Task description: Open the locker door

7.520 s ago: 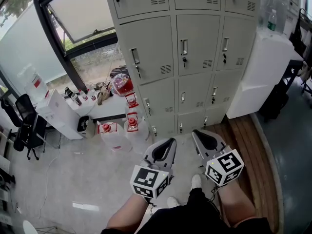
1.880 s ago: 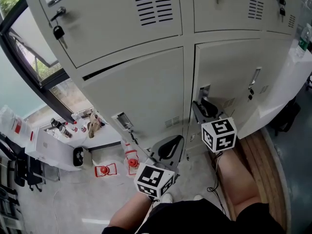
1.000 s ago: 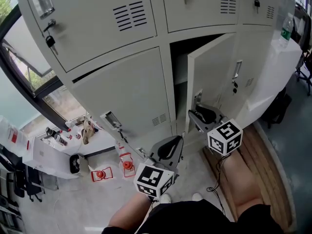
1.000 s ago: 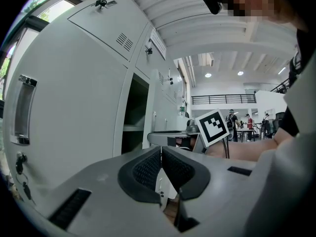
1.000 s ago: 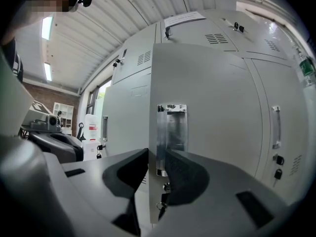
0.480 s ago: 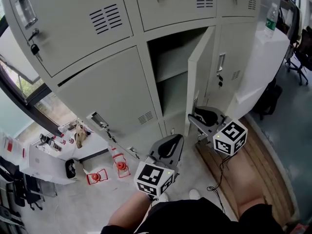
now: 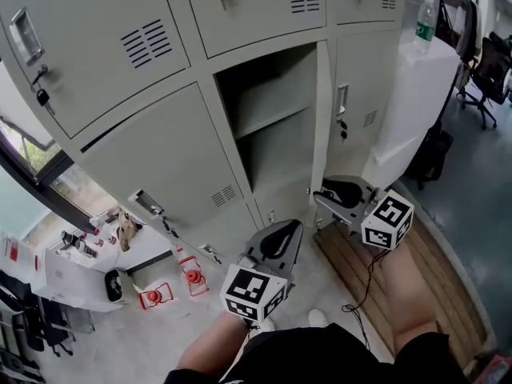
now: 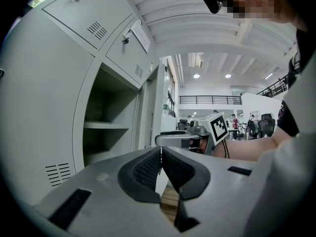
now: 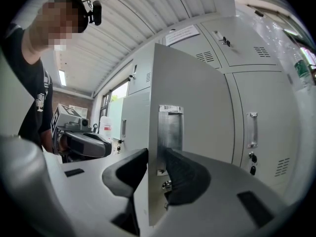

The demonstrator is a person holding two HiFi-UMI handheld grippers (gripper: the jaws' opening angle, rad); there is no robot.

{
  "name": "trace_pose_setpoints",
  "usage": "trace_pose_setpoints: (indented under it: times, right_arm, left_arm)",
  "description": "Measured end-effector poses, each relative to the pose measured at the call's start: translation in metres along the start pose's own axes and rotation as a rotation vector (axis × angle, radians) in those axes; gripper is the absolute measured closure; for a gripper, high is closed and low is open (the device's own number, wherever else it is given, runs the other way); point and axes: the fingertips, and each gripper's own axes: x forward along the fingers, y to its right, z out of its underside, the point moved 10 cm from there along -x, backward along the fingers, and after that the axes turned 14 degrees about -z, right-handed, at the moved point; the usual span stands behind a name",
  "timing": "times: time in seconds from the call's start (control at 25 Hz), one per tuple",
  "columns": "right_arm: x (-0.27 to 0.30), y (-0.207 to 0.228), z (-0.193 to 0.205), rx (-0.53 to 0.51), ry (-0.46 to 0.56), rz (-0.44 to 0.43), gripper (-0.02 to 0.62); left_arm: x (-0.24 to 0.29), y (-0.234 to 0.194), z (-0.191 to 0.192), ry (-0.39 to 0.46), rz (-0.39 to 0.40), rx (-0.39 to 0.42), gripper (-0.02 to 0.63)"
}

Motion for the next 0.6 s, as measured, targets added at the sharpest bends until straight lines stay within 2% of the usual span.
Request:
trace_pose_setpoints:
  times: [0.24,0.6]
  right_arm:
    - [-0.018,0.005,0.002,-0.008,0.000,-0.049,0.420]
    - [-0.043,0.012,0.005,-0.017,0.011,-0.074,0.413]
  left_arm:
    - [0.008,0.015,0.001,-0.011,0.000,0.013,0.584]
    - [0.024,0.047,0.001,-0.008,-0.035,0.020,0.584]
